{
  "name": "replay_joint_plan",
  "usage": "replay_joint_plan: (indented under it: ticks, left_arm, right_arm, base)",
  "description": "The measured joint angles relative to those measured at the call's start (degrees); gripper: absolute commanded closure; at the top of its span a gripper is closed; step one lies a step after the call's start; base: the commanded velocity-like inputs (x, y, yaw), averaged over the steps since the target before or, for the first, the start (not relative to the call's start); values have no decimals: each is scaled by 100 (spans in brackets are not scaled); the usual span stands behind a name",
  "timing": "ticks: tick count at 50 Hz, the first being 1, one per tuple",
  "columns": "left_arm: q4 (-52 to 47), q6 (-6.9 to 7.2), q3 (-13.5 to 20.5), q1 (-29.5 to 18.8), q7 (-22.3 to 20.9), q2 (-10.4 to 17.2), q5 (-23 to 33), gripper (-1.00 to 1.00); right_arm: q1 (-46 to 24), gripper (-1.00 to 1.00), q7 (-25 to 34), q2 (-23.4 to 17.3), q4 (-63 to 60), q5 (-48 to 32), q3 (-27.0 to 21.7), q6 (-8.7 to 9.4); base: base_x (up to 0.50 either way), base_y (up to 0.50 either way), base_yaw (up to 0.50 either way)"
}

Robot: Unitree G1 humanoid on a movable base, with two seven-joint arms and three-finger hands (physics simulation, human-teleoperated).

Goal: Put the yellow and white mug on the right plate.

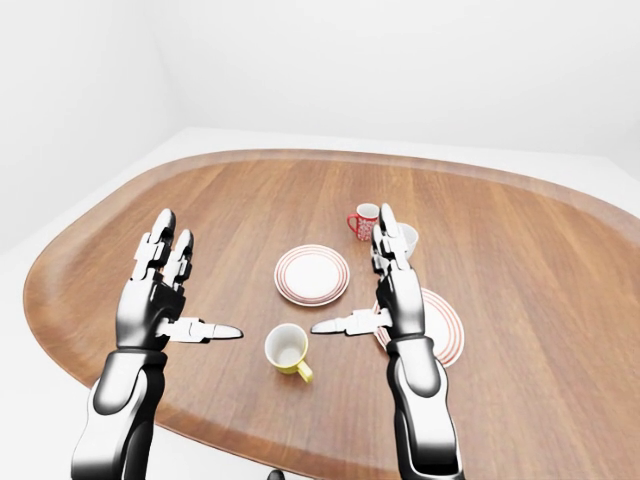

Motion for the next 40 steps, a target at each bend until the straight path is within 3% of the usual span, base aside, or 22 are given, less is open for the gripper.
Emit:
replay_joint_plan:
  ticks: [14,40]
  left_arm:
    - [4,0,28,-24,-6,9,-1,-100]
    - [-85,0,398,-278,-41,126,-179,-100]
  right_arm:
    - [-356,-100,57,-96,30,-137,-87,0]
    - [-2237,-100,470,-567,1196,-1217,-208,0]
  base:
    - [0,0,0]
    - [0,0,0]
